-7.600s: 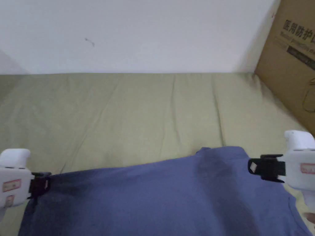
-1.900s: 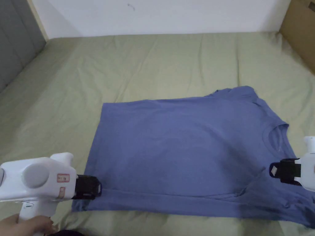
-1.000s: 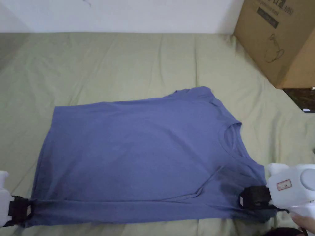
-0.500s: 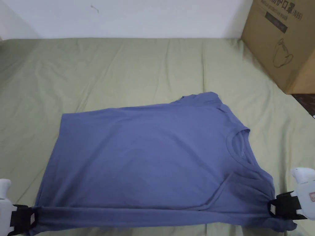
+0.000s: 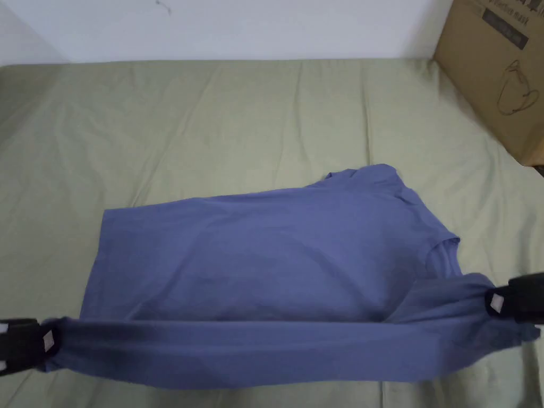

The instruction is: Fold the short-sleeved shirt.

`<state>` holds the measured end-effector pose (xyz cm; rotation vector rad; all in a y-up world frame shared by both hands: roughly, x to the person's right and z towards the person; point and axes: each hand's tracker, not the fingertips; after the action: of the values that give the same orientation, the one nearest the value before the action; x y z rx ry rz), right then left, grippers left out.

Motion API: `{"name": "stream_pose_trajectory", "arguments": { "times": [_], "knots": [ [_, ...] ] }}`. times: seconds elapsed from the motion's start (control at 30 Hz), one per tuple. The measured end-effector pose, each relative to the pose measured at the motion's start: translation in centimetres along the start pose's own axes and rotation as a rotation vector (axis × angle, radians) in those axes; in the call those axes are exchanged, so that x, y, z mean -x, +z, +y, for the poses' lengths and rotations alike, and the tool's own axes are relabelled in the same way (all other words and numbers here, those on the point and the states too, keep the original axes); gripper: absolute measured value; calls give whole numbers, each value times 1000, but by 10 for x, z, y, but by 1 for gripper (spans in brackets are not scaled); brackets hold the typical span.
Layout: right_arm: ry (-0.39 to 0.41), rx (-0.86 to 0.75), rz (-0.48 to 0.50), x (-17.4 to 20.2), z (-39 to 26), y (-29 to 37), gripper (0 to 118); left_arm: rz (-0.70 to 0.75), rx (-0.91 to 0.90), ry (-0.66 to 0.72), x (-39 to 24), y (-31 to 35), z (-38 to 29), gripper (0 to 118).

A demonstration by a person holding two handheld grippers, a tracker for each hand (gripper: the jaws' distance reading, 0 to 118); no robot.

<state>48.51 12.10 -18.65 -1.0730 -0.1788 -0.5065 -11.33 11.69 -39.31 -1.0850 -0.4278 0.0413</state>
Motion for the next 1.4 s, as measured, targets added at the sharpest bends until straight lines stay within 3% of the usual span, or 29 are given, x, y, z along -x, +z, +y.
{"name": "stream_pose_trajectory", "arguments": {
  "times": [0.13,0.33,0.4,0.43,0.47,0.5,0.53,0.57,0.73,0.8,0.83,0.87,0.9,1.0,1.03,1.1,1.23,1.3,1.33,1.4],
  "knots": [
    [-3,26,-36,1,53,-45,7,13,6,-18,3,-47,42,3],
    [-28,82,-108,-5,95,-119,7,0,86,61,19,-118,65,4],
    [-42,93,-122,-7,96,-134,7,1,102,75,24,-130,62,12],
    [-49,87,-126,-7,95,-137,17,10,98,82,26,-131,59,35],
    [-68,56,-130,-8,93,-137,40,34,88,87,27,-130,56,55],
    [-83,7,-150,-8,89,-133,71,39,69,95,29,-128,53,70],
    [-91,-19,-161,-8,86,-130,103,33,48,112,31,-122,50,75],
    [-106,-55,-161,-7,81,-122,110,10,15,137,33,-115,47,76],
    [-92,-131,-92,6,52,-77,110,-37,-87,162,26,-74,28,84],
    [-41,-144,-72,18,35,-60,106,-39,-116,155,18,-55,16,84],
    [-20,-163,-70,24,26,-52,93,-34,-120,154,15,-48,10,83],
    [4,-183,-54,30,16,-43,73,-26,-120,153,10,-40,6,78],
    [22,-194,-30,35,7,-36,42,-14,-120,153,7,-33,-1,66],
    [22,-206,-40,44,-20,-24,9,-50,-131,157,5,-16,-21,39],
    [-8,-207,-13,42,-26,-23,0,-44,-133,154,5,-14,-25,0],
    [-82,-145,128,35,-34,-26,0,-57,-116,138,6,-11,-31,0],
    [-52,-102,94,35,-41,-29,0,23,-65,88,10,-22,-27,0],
    [-58,-88,143,37,-41,-29,0,16,-21,110,21,-43,-18,0],
    [-58,-79,161,38,-41,-29,0,15,-2,121,26,-52,-13,18],
    [-50,-93,152,44,-42,-27,0,43,32,131,27,-74,-4,71]
  ]
}}
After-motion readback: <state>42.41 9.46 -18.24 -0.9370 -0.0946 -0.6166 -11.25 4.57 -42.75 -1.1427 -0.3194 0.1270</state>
